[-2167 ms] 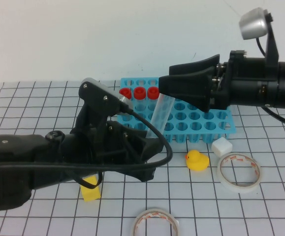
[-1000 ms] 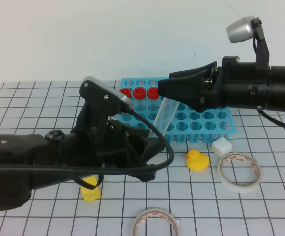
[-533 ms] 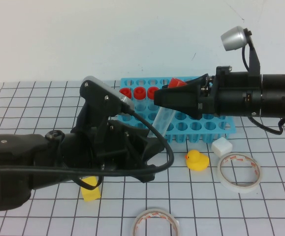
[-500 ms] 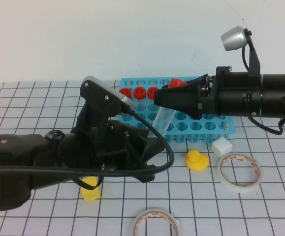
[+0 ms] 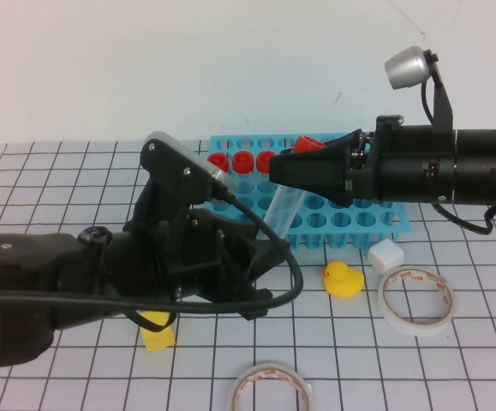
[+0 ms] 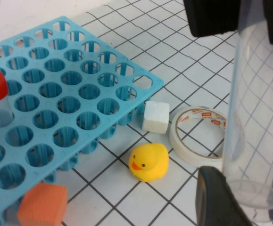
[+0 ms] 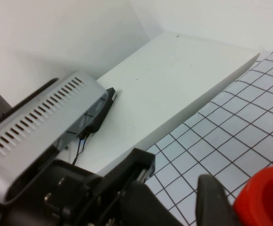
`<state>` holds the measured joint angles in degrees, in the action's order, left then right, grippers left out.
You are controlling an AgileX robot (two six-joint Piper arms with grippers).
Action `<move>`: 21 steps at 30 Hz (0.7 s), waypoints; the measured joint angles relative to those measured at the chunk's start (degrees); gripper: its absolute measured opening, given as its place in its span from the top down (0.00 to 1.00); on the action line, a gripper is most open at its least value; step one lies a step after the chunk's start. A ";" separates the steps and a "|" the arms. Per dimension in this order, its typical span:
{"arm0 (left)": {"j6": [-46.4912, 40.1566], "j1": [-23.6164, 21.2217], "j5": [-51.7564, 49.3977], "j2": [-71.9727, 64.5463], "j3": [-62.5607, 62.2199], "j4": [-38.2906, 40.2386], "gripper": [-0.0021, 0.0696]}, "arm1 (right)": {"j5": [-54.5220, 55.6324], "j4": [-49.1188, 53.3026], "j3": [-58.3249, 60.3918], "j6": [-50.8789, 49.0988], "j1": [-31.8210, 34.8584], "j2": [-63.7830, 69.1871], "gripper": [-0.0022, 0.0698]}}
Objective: Place the test tubes
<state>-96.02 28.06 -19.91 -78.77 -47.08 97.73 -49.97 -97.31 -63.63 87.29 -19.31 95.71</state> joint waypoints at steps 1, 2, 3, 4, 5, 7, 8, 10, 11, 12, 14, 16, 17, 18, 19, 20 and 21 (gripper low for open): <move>-0.53 0.00 0.00 0.00 0.00 0.02 0.68 | 0.00 0.00 0.00 0.10 0.00 0.00 0.60; -1.41 0.00 0.00 0.00 0.00 0.12 0.68 | -0.04 0.00 0.00 0.11 0.00 0.00 0.60; -2.03 0.00 0.00 0.00 0.00 0.24 0.68 | -0.13 0.10 -0.24 0.11 0.00 0.00 0.60; -2.78 0.00 0.00 0.00 0.00 0.46 0.68 | -0.13 0.49 -0.50 0.11 0.00 0.00 0.60; -3.22 0.00 0.00 0.00 0.00 0.71 0.68 | -0.13 0.67 -0.98 0.11 0.00 0.00 0.60; -3.73 0.00 -0.30 0.00 -0.16 0.95 0.68 | -0.13 1.09 -1.72 0.21 0.00 -0.11 0.60; -4.02 0.00 -0.58 0.00 -0.30 1.08 0.68 | -0.13 1.18 -1.89 0.20 0.00 -0.27 0.60; -4.56 0.00 -1.26 0.11 -0.56 1.49 0.66 | 0.01 1.44 -2.38 0.79 0.00 -0.75 0.60; -5.03 0.00 -1.92 0.11 -0.56 1.36 0.61 | 0.01 1.44 -2.52 1.36 -0.03 -1.05 0.60; -5.31 0.00 -2.41 0.11 -0.56 1.06 0.54 | 0.27 1.57 -2.64 1.88 -0.03 -1.55 0.60; -5.66 0.00 -2.79 0.11 -0.56 0.63 0.40 | 1.45 1.71 -2.89 2.25 -0.03 -2.50 0.60; -5.93 0.00 -2.55 0.20 -0.56 0.40 0.30 | 3.46 2.57 -2.89 2.46 -0.03 -3.74 0.60; -6.02 0.00 -1.97 0.34 -0.56 0.40 0.27 | 4.73 3.58 -2.89 2.46 -0.03 -4.48 0.60; -6.17 0.00 -1.34 0.63 -0.56 0.40 0.26 | 6.62 4.91 -2.89 2.46 -0.03 -5.30 0.60; -6.37 0.00 -0.30 0.96 -0.56 0.28 0.26 | 8.57 6.75 -2.89 2.46 -0.03 -6.25 0.60; -6.97 0.00 0.86 1.62 -0.56 0.28 0.28 | 10.10 8.45 -2.89 2.46 -0.03 -7.07 0.60; -7.62 0.00 2.22 2.46 -0.56 0.28 0.30 | 11.87 10.72 -2.89 2.34 -0.03 -8.19 0.60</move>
<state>-103.64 28.06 -17.69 -76.31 -47.64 98.01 -38.10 -86.59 -66.52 89.63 -19.33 87.52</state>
